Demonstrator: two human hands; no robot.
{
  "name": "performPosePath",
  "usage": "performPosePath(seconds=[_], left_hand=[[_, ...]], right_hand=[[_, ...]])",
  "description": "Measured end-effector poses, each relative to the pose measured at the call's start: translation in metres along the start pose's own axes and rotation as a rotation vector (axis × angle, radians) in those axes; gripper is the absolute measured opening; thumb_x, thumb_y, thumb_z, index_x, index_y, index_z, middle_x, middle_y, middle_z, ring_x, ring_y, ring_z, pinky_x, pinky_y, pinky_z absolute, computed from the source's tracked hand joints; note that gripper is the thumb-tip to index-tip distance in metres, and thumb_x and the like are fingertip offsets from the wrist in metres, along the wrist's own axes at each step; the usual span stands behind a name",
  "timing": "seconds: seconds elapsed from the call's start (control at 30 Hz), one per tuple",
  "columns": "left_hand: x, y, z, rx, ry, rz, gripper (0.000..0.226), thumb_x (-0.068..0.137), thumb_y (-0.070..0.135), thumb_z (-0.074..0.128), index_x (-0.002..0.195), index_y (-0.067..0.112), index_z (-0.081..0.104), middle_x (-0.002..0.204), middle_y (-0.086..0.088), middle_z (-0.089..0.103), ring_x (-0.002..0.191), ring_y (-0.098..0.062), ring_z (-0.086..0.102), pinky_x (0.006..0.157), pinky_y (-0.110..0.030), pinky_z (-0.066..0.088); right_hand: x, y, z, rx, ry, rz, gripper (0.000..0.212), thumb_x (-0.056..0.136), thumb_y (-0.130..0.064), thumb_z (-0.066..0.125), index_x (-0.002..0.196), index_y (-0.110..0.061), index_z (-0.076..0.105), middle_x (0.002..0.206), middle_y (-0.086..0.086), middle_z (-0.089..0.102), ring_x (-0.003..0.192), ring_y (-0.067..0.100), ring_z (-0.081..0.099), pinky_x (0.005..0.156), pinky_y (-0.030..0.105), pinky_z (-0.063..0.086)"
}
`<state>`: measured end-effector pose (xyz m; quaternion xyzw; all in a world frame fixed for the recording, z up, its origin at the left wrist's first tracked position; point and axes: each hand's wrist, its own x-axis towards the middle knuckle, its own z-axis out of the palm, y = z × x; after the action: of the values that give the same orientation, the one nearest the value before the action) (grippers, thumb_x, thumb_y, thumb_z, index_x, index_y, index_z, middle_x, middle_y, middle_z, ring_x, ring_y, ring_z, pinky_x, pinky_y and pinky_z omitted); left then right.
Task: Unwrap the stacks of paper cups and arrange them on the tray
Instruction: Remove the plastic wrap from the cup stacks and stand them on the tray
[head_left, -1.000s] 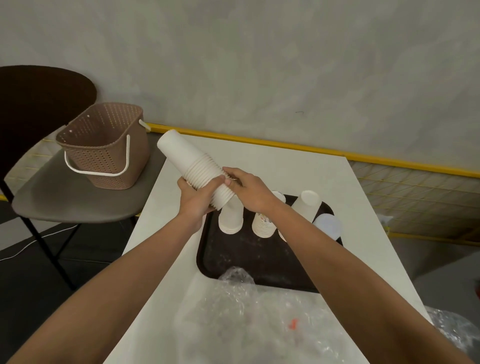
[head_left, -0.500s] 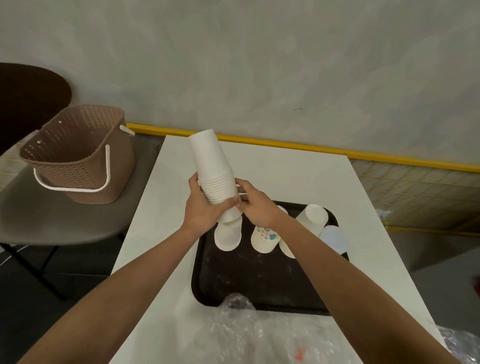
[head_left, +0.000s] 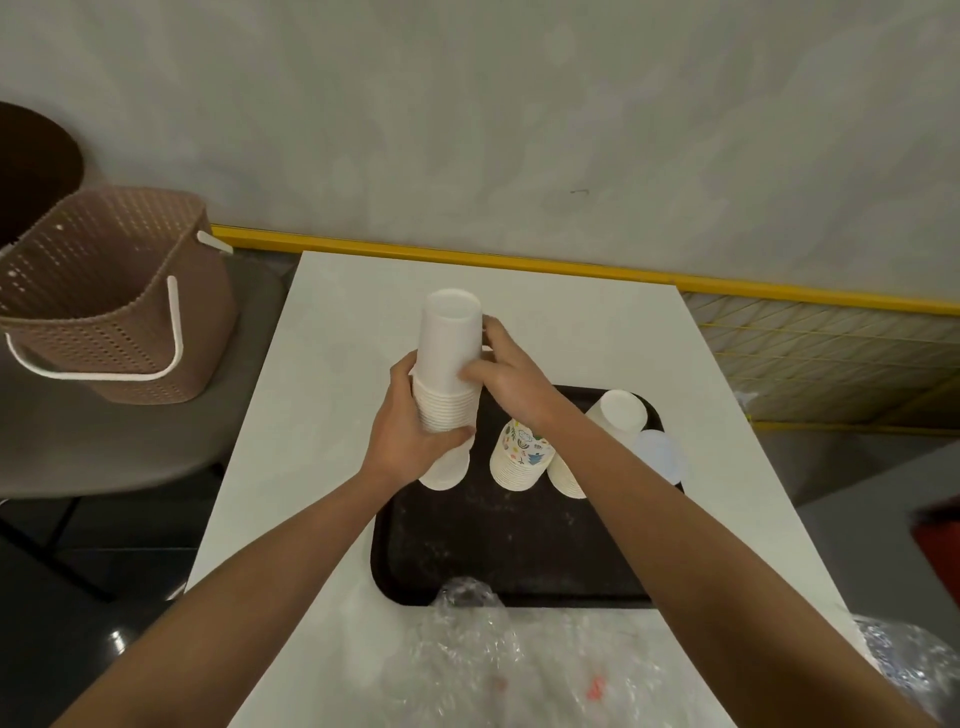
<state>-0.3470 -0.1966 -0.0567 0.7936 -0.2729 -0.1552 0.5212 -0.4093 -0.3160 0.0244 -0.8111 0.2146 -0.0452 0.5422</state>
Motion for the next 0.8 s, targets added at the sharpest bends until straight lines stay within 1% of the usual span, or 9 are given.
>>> performPosePath(seconds=[0.07,0.13,0.17,0.23,0.3,0.37,0.5,0.7,0.8], left_hand=[[-0.002,-0.004,0.003,-0.001,-0.009,-0.015,0.102,0.061,0.023,0.089,0.138,0.024,0.022,0.132,0.001,0.051,0.111,-0.021,0.056,0.087,-0.038,0.052],[-0.004,-0.008,0.005,0.010,-0.029,-0.025,0.102,0.061,0.024,0.089,0.137,0.025,0.022,0.131,0.002,0.051,0.111,-0.021,0.056,0.090,-0.041,0.053],[-0.004,-0.009,0.006,0.019,-0.043,-0.031,0.101,0.061,0.024,0.089,0.137,0.025,0.022,0.131,0.002,0.051,0.111,-0.021,0.057,0.090,-0.040,0.053],[-0.005,-0.012,0.007,0.026,-0.062,-0.046,0.100,0.061,0.023,0.089,0.136,0.024,0.022,0.130,0.003,0.052,0.109,-0.020,0.057,0.088,-0.036,0.051],[-0.005,-0.015,0.008,0.029,-0.072,-0.057,0.100,0.062,0.022,0.089,0.136,0.023,0.022,0.129,0.002,0.052,0.108,-0.021,0.057,0.087,-0.035,0.050],[-0.006,-0.018,0.009,0.037,-0.088,-0.072,0.100,0.062,0.020,0.088,0.137,0.023,0.022,0.130,0.001,0.051,0.109,-0.022,0.057,0.087,-0.036,0.050],[-0.009,-0.025,0.010,0.069,-0.123,-0.094,0.100,0.063,0.020,0.087,0.137,0.025,0.020,0.129,0.002,0.052,0.109,-0.024,0.057,0.088,-0.040,0.051],[-0.006,-0.024,0.006,0.099,-0.119,-0.077,0.093,0.066,0.031,0.086,0.136,0.023,0.025,0.128,0.005,0.054,0.106,-0.020,0.058,0.085,-0.034,0.050],[-0.005,-0.023,0.004,0.117,-0.119,-0.074,0.090,0.066,0.035,0.085,0.134,0.024,0.027,0.127,0.006,0.055,0.105,-0.019,0.059,0.082,-0.030,0.048]], right_hand=[[-0.001,-0.004,0.000,-0.040,0.047,-0.092,0.065,0.092,-0.012,0.054,0.146,-0.025,0.020,0.145,0.000,0.037,0.119,0.013,0.043,0.098,0.029,0.039],[-0.001,-0.005,0.002,-0.068,0.079,-0.189,0.071,0.089,-0.012,0.059,0.146,-0.028,0.020,0.148,-0.003,0.032,0.125,0.014,0.041,0.101,0.030,0.040],[-0.001,-0.004,0.003,-0.083,0.088,-0.227,0.071,0.088,-0.013,0.061,0.145,-0.029,0.022,0.148,-0.004,0.032,0.127,0.015,0.039,0.103,0.031,0.039],[-0.001,0.002,0.006,-0.133,0.109,-0.281,0.066,0.086,-0.016,0.064,0.141,-0.029,0.030,0.144,-0.005,0.037,0.125,0.012,0.040,0.105,0.033,0.041],[-0.001,0.009,0.008,-0.196,0.138,-0.313,0.055,0.086,-0.020,0.065,0.134,-0.026,0.040,0.137,-0.003,0.043,0.117,0.009,0.042,0.101,0.036,0.046],[-0.001,0.017,0.010,-0.252,0.146,-0.326,0.048,0.085,-0.023,0.066,0.129,-0.023,0.046,0.133,-0.002,0.045,0.113,0.005,0.041,0.099,0.033,0.046],[-0.004,0.028,0.014,-0.265,0.113,-0.323,0.046,0.083,-0.021,0.069,0.124,-0.023,0.050,0.132,-0.004,0.046,0.110,0.000,0.040,0.095,0.024,0.043],[-0.004,0.032,0.017,-0.226,0.112,-0.303,0.045,0.081,-0.017,0.071,0.122,-0.018,0.052,0.130,-0.001,0.048,0.111,0.005,0.043,0.094,0.025,0.042],[-0.004,0.032,0.018,-0.211,0.117,-0.284,0.046,0.081,-0.017,0.071,0.122,-0.018,0.051,0.129,-0.003,0.049,0.110,0.004,0.043,0.094,0.024,0.042]])
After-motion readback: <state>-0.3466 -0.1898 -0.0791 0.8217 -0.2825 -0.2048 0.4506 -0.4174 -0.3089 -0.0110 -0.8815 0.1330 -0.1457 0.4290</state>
